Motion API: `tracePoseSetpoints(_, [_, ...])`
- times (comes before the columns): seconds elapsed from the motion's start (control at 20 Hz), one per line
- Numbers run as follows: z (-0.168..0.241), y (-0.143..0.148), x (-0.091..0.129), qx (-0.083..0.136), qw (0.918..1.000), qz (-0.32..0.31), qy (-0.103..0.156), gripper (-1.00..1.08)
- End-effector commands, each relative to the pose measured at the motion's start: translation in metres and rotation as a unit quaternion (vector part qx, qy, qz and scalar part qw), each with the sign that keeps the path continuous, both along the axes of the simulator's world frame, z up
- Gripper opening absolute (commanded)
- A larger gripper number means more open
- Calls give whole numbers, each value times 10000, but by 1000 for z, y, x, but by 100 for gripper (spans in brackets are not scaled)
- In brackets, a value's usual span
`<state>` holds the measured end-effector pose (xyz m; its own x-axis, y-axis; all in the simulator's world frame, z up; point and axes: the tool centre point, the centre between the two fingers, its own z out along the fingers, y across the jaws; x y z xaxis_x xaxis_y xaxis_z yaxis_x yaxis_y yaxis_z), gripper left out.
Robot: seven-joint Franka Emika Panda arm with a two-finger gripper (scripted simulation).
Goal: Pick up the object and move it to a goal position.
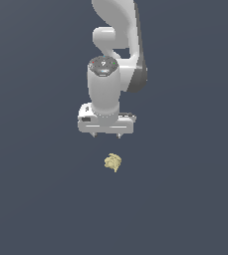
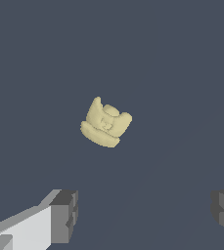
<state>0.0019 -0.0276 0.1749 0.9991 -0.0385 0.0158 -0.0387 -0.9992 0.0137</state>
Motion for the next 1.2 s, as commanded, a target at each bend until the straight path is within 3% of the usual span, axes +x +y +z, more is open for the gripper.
tracePoseSetpoints(0.0, [0,0,0,0,10000,0,0,100])
tracePoseSetpoints(0.55, [-2,29,-6,106,9994,304,110,100])
tracePoseSetpoints(1.15, [-17,28,6,119,9995,-259,102,100])
